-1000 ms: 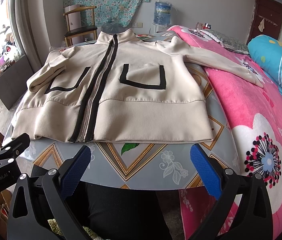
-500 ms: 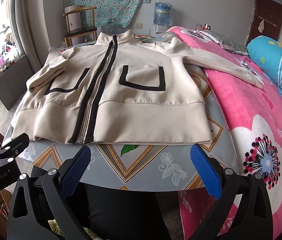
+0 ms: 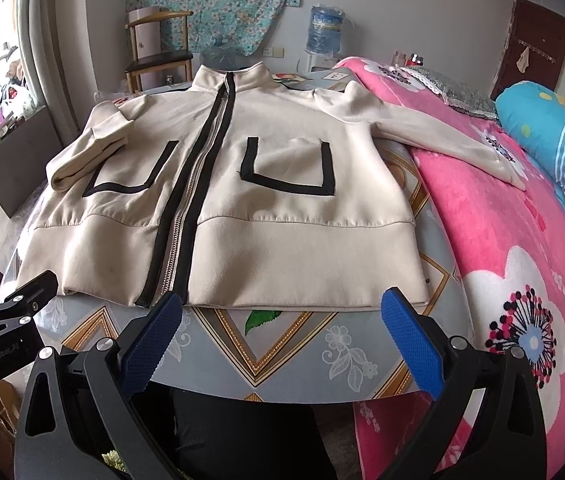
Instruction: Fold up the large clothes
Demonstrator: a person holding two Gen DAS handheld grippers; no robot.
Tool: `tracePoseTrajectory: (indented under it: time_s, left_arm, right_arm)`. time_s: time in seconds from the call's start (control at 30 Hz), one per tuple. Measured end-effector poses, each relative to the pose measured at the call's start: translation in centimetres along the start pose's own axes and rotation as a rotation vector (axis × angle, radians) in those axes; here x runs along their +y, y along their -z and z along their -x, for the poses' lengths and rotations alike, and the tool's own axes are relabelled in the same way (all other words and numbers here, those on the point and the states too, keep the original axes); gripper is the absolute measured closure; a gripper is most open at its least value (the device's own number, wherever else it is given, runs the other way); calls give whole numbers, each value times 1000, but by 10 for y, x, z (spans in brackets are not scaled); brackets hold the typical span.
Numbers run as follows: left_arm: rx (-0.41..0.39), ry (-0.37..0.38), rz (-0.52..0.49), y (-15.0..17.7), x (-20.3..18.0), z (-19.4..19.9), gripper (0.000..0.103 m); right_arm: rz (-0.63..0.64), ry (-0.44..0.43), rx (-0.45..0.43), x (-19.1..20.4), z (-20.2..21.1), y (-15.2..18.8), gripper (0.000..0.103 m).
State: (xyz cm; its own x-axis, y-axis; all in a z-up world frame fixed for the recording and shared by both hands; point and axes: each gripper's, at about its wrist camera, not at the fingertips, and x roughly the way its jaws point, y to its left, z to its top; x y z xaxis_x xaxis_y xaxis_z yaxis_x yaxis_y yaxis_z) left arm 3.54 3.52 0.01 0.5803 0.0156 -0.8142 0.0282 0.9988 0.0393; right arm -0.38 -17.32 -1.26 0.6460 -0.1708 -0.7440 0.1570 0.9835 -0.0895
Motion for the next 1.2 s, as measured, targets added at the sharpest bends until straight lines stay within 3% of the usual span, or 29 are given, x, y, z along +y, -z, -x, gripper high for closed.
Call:
tracePoseTrajectory:
  time_s: [0.13, 0.23, 0.47, 0.57, 0.8, 0.93, 1.1, 1.17, 1.2]
  left_arm:
    - [-20, 0, -5, -8, 12, -11, 8]
    - [-45, -4, -3, -15, 26, -20, 8]
    - [-131, 57, -19, -42, 57, -37, 8]
    - [-168, 91, -33, -57, 67, -48, 8]
    - [-173, 205, -51, -87, 79, -84, 8]
    - [-137, 174, -56, -97, 75, -107, 8]
    - [-87, 172, -61, -104, 66, -135, 8]
    - [-61, 142, -70, -105, 64, -146, 8]
    - [-49, 121, -78, -106, 62, -151, 8]
  right_arm:
    - [22, -52, -10, 6, -4, -23, 6]
    - [41, -139, -26, 13, -9, -52, 6]
    - [46, -598, 91, 58, -58, -165, 6]
    - [98, -701, 166, 103, -95, -210, 6]
    - [160, -725, 333, 180, -202, -253, 6]
    - [203, -724, 446, 210, -256, -252, 18]
    - [283, -717, 479, 229, -271, -239, 44]
    - [300, -732, 468, 228, -261, -239, 64]
    - [315, -723, 462, 227, -258, -241, 69]
